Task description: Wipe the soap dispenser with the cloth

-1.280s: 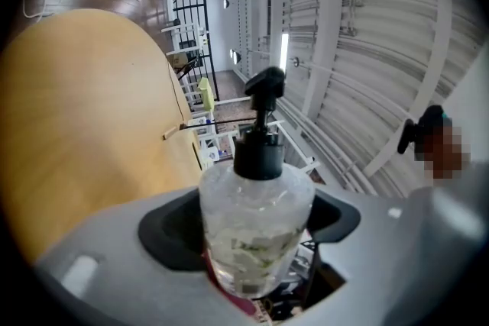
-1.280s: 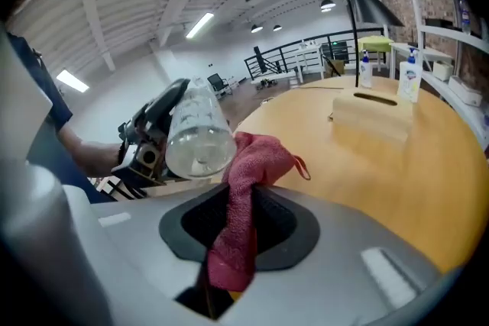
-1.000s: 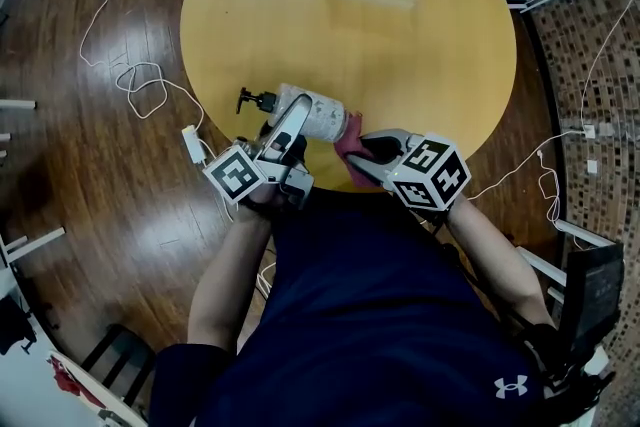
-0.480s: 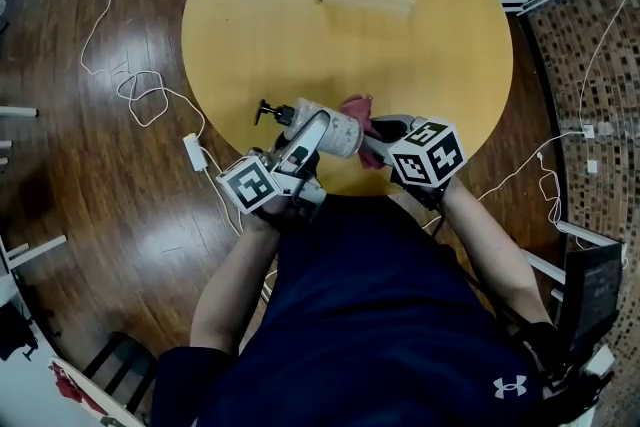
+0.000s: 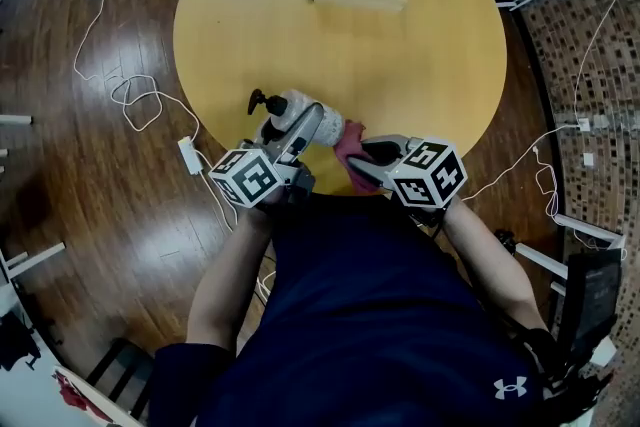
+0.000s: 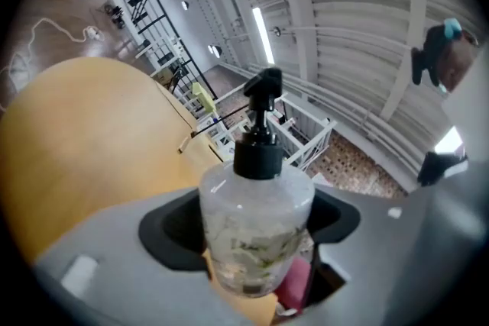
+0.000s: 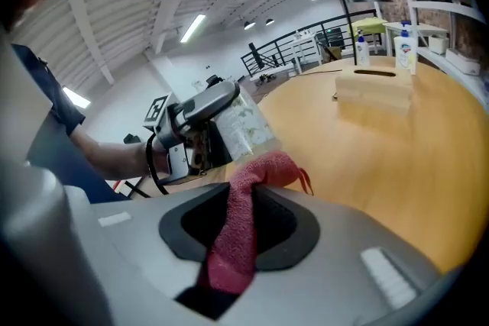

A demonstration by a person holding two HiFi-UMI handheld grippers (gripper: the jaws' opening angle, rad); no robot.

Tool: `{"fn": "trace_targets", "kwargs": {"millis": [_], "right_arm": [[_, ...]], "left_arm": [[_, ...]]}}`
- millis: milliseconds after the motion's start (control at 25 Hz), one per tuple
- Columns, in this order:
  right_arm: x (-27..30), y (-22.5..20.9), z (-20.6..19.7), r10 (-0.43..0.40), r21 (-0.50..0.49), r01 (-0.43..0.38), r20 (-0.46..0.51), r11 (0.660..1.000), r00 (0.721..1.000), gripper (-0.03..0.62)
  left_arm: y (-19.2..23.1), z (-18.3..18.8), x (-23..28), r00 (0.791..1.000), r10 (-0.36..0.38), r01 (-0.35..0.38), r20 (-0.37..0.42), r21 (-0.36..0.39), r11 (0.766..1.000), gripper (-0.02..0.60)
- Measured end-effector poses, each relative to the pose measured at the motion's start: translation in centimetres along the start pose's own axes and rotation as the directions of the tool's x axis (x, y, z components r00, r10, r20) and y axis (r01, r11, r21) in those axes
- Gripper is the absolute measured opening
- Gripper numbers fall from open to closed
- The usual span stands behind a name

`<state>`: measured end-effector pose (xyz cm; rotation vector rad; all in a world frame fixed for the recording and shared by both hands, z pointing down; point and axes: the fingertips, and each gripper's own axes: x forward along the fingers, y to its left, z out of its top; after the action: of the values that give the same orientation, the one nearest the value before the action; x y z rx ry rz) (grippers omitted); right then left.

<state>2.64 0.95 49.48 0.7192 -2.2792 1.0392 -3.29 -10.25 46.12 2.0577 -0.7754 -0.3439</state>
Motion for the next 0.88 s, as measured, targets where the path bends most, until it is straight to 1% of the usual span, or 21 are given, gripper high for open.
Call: {"fn": "trace_targets", "kwargs": {"millis": [80, 120, 160, 200, 240, 320, 360, 440, 480, 520, 600, 640, 680, 720, 760, 800, 840, 880], "right_arm": [[-1.3, -1.5, 0.7, -0.017, 0.062, 0.013, 0.070, 0.998, 0.997, 0.094], [-2.0, -2.8, 1.0, -0.040, 0.102, 0.029, 0.108, 0.994, 0.993, 0.094], [-2.7, -4.4, 1.1, -0.081, 0.144, 0.062, 0.135, 0.988, 0.987, 0.094], [-3.1, -6.3, 0.9, -0.139, 0.183, 0.111, 0.146, 0.977, 0.980, 0.095], [-3.4, -8.5, 0.3, -0.203, 0.217, 0.171, 0.137, 0.961, 0.969, 0.095], [-3.1, -12.6, -1.5, -0.309, 0.258, 0.278, 0.088, 0.925, 0.947, 0.095], [-2.7, -14.1, -2.2, -0.337, 0.272, 0.306, 0.075, 0.912, 0.939, 0.095], [-1.6, -16.2, -2.6, -0.355, 0.301, 0.311, 0.101, 0.901, 0.929, 0.097], [-1.1, -17.0, -2.6, -0.360, 0.312, 0.308, 0.123, 0.899, 0.925, 0.097], [-0.6, -17.8, -2.7, -0.368, 0.317, 0.312, 0.132, 0.895, 0.921, 0.098], [0.4, -19.0, -3.6, -0.373, 0.318, 0.322, 0.111, 0.892, 0.921, 0.101], [0.9, -19.3, -4.2, -0.364, 0.315, 0.321, 0.088, 0.893, 0.927, 0.104], [1.3, -19.5, -5.1, -0.355, 0.311, 0.321, 0.059, 0.895, 0.933, 0.107], [1.7, -19.8, -6.0, -0.353, 0.308, 0.329, 0.026, 0.893, 0.935, 0.119], [1.9, -20.1, -7.0, -0.354, 0.308, 0.338, -0.005, 0.889, 0.935, 0.133], [2.0, -20.4, -7.8, -0.351, 0.312, 0.340, -0.021, 0.887, 0.936, 0.157], [2.1, -20.5, -8.2, -0.344, 0.323, 0.330, -0.015, 0.887, 0.939, 0.189], [1.9, -20.3, -8.0, -0.337, 0.339, 0.313, 0.012, 0.887, 0.942, 0.225]], "left_arm": [[0.7, -0.3, 0.5, 0.999, 0.043, -0.039, -0.032, 0.119, 0.992, 0.368], [1.2, -0.6, 0.7, 0.996, 0.073, -0.062, -0.051, 0.179, 0.982, 0.368], [1.6, -1.0, 1.1, 0.992, 0.103, -0.082, -0.075, 0.239, 0.967, 0.368], [1.8, -1.4, 1.5, 0.986, 0.133, -0.097, -0.101, 0.300, 0.949, 0.368], [2.2, -2.0, 2.0, 0.979, 0.163, -0.108, -0.124, 0.359, 0.927, 0.368], [3.0, -3.2, 3.1, 0.963, 0.217, -0.122, -0.160, 0.459, 0.880, 0.368], [3.4, -3.8, 3.6, 0.955, 0.241, -0.126, -0.173, 0.499, 0.857, 0.368], [4.1, -5.1, 4.5, 0.940, 0.281, -0.124, -0.194, 0.572, 0.811, 0.369], [4.5, -5.8, 4.9, 0.930, 0.303, -0.117, -0.209, 0.611, 0.783, 0.368], [5.1, -6.6, 5.1, 0.917, 0.329, -0.107, -0.227, 0.654, 0.749, 0.368], [6.8, -8.3, 5.3, 0.883, 0.393, -0.087, -0.255, 0.734, 0.673, 0.368], [7.5, -9.0, 5.2, 0.867, 0.422, -0.081, -0.264, 0.762, 0.643, 0.370], [8.0, -9.6, 5.0, 0.855, 0.443, -0.077, -0.270, 0.778, 0.624, 0.371], [8.2, -10.0, 4.7, 0.846, 0.457, -0.077, -0.273, 0.786, 0.613, 0.371], [8.3, -10.2, 4.5, 0.841, 0.464, -0.076, -0.277, 0.789, 0.609, 0.373], [8.2, -10.4, 4.3, 0.837, 0.467, -0.074, -0.285, 0.786, 0.614, 0.373], [8.0, -10.4, 4.2, 0.834, 0.464, -0.071, -0.299, 0.775, 0.628, 0.373], [7.6, -10.4, 4.0, 0.833, 0.456, -0.069, -0.313, 0.758, 0.648, 0.374]]}}
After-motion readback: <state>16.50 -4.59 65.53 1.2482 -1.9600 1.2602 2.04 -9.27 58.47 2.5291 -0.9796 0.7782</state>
